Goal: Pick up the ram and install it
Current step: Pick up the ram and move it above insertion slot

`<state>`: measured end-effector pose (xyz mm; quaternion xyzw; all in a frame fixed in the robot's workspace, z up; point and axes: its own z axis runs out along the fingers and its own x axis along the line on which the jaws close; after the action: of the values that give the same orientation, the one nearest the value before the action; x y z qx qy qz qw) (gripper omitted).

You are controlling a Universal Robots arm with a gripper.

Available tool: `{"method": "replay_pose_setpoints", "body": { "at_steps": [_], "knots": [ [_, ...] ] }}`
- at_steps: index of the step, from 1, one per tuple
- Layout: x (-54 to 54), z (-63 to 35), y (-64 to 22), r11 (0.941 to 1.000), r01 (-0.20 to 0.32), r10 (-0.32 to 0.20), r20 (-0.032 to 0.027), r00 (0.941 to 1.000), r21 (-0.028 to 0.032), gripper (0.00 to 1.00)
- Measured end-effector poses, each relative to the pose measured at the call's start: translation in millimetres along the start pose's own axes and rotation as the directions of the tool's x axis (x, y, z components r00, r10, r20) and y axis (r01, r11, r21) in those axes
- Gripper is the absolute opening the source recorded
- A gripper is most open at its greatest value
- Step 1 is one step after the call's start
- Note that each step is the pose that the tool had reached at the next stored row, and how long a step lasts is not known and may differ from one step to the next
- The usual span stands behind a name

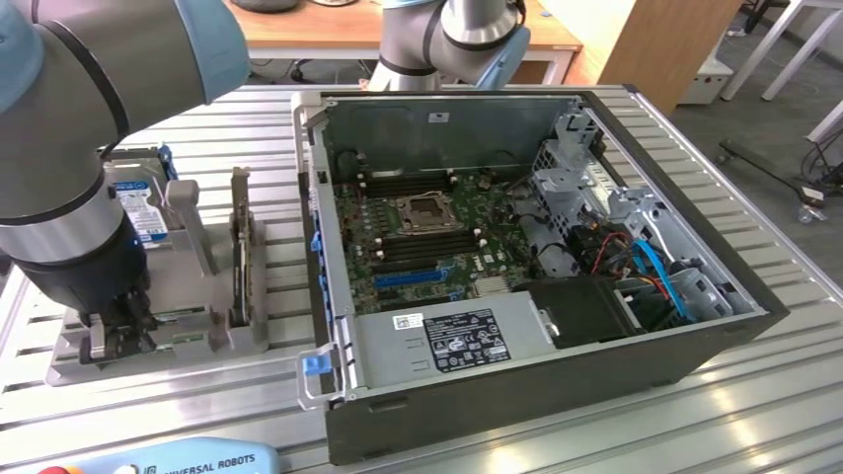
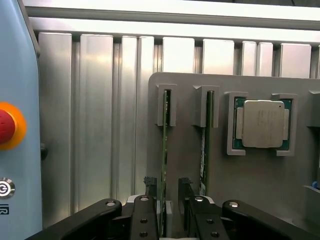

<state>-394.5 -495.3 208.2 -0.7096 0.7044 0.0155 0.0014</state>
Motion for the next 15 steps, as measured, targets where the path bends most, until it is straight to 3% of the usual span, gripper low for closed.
{"method": "replay_pose_setpoints", "body": {
  "at_steps": [15],
  "knots": [
    [0.4,5.9,-1.2,1.0,0.0,0.0,0.0002,1.0,0.0004,0.31]
  ]
}}
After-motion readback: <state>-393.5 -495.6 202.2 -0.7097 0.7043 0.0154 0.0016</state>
